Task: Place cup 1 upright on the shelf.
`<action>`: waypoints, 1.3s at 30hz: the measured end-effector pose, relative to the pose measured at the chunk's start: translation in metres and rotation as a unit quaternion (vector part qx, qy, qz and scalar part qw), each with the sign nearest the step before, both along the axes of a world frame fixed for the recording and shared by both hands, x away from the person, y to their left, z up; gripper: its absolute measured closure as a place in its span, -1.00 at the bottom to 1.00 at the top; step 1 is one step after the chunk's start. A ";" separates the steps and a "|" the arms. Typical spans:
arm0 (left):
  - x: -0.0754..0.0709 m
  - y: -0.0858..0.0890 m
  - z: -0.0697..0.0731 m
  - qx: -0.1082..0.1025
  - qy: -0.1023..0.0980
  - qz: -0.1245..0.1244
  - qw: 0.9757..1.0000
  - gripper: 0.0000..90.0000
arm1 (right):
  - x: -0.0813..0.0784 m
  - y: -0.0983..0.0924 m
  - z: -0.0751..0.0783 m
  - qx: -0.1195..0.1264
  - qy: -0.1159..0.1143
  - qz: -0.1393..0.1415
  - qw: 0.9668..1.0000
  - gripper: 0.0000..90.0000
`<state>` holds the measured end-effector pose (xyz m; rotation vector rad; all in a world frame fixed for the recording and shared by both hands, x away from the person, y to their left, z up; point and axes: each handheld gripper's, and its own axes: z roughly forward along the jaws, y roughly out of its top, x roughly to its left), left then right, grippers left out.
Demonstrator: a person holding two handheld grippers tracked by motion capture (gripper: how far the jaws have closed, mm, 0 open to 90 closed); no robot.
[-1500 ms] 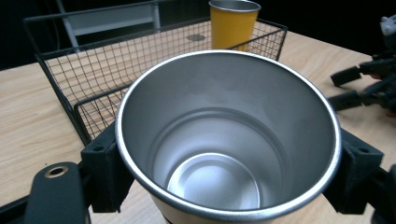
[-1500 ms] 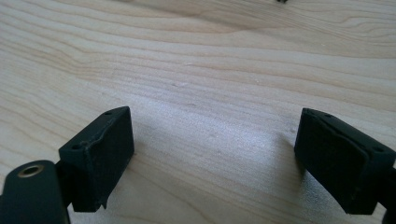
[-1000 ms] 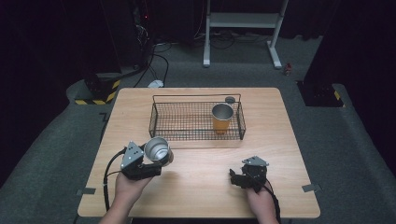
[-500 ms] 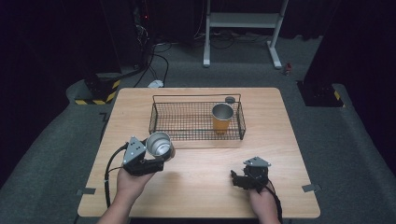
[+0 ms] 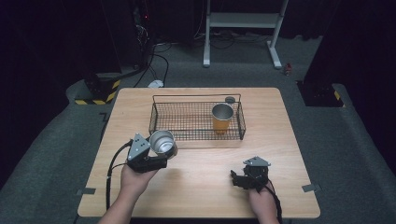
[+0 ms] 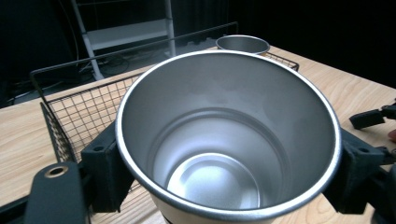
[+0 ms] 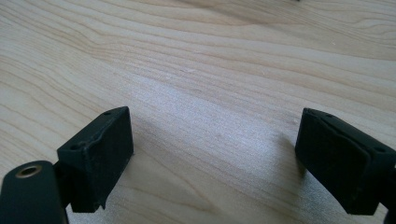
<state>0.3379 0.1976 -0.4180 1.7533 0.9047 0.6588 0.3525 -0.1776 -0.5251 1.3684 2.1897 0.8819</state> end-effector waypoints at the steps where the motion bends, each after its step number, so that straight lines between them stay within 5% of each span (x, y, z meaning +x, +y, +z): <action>1: 0.000 0.000 0.000 0.000 0.000 0.000 1.000 -0.58 | 0.000 0.000 0.000 0.000 0.000 0.000 1.000 -0.76; 39: 0.018 -0.009 0.012 -0.017 -0.014 0.001 1.000 -0.58 | 0.000 0.000 0.000 -0.002 0.000 0.001 1.000 -0.76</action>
